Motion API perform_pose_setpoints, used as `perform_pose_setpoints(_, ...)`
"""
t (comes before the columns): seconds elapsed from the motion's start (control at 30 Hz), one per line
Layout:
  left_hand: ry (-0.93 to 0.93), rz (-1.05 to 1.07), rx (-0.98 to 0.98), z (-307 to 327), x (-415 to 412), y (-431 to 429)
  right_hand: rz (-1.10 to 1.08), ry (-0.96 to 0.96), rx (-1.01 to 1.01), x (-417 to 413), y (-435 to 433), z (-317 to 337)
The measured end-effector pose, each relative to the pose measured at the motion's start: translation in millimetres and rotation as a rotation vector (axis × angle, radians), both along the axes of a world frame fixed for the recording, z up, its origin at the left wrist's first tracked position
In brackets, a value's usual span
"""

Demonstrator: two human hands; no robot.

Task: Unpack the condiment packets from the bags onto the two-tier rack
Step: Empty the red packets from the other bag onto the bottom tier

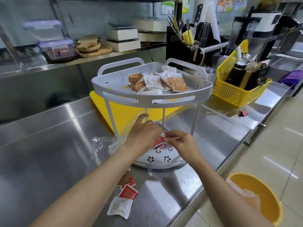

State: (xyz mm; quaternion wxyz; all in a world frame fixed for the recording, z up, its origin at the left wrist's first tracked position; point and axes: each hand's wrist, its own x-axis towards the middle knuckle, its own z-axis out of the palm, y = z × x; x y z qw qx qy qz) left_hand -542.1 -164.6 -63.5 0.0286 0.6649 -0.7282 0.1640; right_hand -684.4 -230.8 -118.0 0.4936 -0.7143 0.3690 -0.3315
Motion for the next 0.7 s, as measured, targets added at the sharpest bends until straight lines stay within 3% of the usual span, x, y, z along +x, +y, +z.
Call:
perform_pose_setpoints(0.27, 0.398, -0.011, -0.216, -13.5, 27.1, 7.5, -0.036, -0.004, 0.161, -16.9, -4.7, -24.1)
perform_pose_setpoints(0.47, 0.547, 0.025, -0.26, -16.9, 33.3, 6.2, -0.124, -0.063, 0.088, -19.2, -10.3, -8.3)
perform_pose_setpoints(0.57, 0.488, 0.017, -0.341, -14.9, 32.9, 3.0, -0.215, -0.111, 0.02, -17.8, -13.5, 3.6)
perform_pose_setpoints(0.7, 0.202, 0.063, -0.448, -7.6, 30.3, -0.3, -0.363, -0.275, -0.04, -16.6, -22.5, 22.4)
